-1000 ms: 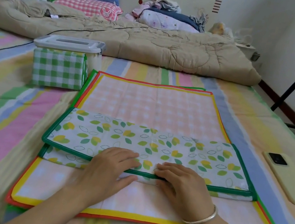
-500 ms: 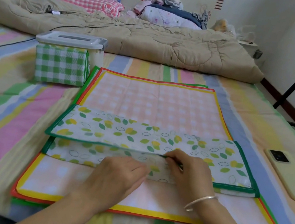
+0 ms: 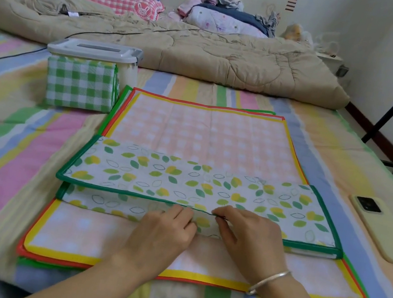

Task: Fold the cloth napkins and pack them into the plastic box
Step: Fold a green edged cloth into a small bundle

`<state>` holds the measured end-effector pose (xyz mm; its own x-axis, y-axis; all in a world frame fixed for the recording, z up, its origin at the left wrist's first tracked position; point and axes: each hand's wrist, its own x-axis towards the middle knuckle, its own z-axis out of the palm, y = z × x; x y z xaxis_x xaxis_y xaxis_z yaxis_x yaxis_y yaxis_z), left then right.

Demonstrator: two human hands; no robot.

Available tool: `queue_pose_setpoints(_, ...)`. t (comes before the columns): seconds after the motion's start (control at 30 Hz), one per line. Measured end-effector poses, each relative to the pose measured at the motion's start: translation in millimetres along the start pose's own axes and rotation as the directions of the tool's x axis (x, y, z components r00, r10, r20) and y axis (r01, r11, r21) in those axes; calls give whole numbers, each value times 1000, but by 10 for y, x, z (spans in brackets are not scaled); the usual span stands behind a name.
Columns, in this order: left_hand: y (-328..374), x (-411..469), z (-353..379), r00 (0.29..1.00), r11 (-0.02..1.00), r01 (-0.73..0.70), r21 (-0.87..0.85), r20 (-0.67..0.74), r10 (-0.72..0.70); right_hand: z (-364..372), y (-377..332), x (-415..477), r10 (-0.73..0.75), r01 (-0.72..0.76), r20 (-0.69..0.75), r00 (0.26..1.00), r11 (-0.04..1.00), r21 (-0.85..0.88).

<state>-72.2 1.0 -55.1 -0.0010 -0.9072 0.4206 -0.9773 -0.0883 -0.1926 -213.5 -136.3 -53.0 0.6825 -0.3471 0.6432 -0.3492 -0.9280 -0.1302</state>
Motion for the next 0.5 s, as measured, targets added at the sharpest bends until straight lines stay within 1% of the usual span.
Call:
queue_pose_setpoints(0.13, 58, -11, -51, 1000, 1000, 7, 21, -16, -6, -10, -36, -120, -27, 26, 42, 999, 999, 29)
queue_pose_setpoints(0.3, 43, -76, 19, 999, 1000, 22, -7, -34, -22, 4, -5, -235, -54, 48, 105, 993, 997, 60)
queue_pose_setpoints(0.5, 21, -191, -31, 998, 998, -38, -45, -44, 36, 28, 14, -283, -73, 64, 119, 990, 995, 75)
